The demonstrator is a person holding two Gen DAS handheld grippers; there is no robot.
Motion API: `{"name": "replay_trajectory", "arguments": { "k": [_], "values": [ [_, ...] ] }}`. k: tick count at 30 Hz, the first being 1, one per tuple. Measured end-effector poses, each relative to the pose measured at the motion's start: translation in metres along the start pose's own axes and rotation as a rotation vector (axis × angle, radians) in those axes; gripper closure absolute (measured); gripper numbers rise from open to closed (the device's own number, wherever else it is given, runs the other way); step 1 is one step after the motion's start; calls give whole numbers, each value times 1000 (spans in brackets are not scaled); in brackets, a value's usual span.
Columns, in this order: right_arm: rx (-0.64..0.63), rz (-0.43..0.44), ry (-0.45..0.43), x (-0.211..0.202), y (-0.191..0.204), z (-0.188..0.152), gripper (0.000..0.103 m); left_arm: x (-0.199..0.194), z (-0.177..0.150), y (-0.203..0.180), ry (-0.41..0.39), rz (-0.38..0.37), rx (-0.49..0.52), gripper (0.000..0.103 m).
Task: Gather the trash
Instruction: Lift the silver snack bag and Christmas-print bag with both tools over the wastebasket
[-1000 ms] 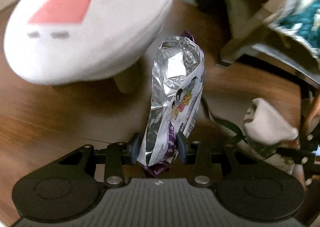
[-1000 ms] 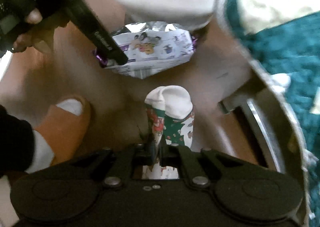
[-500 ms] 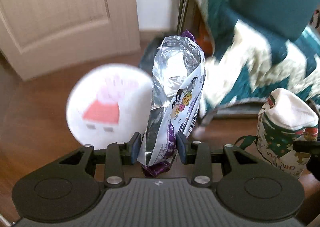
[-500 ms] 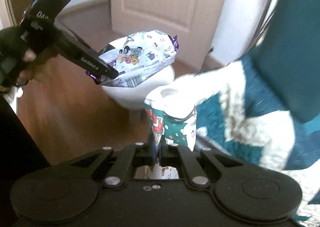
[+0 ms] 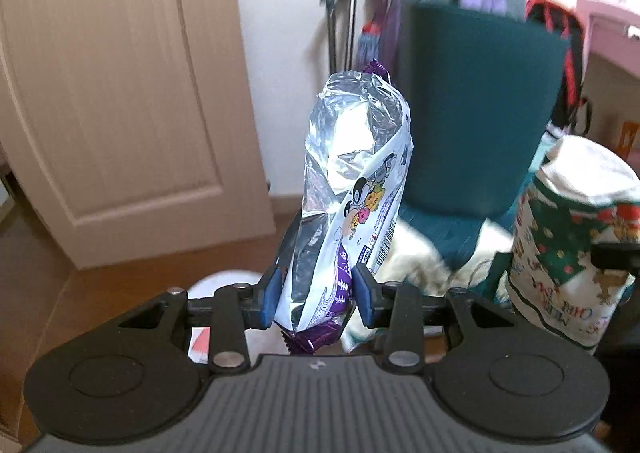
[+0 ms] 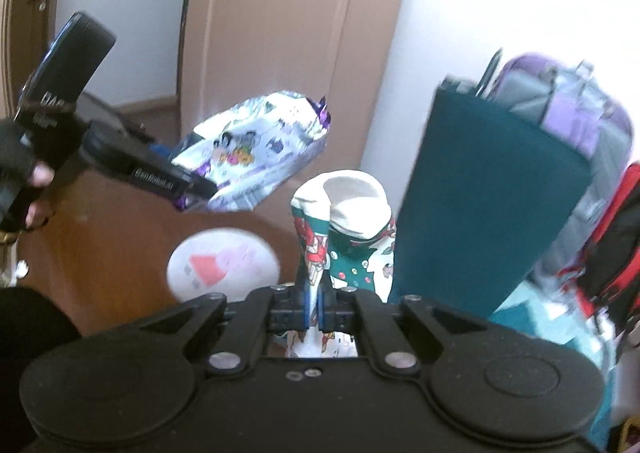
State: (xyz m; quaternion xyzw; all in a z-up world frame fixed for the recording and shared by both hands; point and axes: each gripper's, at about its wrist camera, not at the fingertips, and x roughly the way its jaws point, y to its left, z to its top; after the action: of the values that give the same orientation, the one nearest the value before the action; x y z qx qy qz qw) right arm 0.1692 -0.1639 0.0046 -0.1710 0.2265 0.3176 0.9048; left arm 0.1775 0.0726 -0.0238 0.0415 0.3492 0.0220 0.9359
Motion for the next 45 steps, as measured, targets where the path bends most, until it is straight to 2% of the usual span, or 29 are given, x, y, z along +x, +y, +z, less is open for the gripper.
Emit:
{"name": "replay_trajectory", "arguments": {
  "k": [9,14,21,24,28,34,39,45],
  "values": [
    [-29,-102,-170,-11,-23,40,100,-50,73,-42,-111,-46,-18,66],
    [-16,-147,-264,-30,-60,75,100,-70,114,-64,-165,-55,6,66],
    [-24,-207,-358,-52,-92,115,101,-82,174,-92,-239,-60,36,66],
    [-28,-224,-376,-51,-104,127,101,-78,196,-99,-246,-64,39,65],
    [-22,-239,-378,-41,-118,138,101,-64,219,-107,-236,-63,36,65],
    [12,-254,-355,-3,-147,144,101,-24,250,-122,-216,-40,67,65],
    [105,-229,-286,38,-180,138,101,24,262,-129,-150,-30,77,65],
    [213,-175,-189,74,-207,121,101,72,259,-143,-50,-32,126,65]
  ]
}}
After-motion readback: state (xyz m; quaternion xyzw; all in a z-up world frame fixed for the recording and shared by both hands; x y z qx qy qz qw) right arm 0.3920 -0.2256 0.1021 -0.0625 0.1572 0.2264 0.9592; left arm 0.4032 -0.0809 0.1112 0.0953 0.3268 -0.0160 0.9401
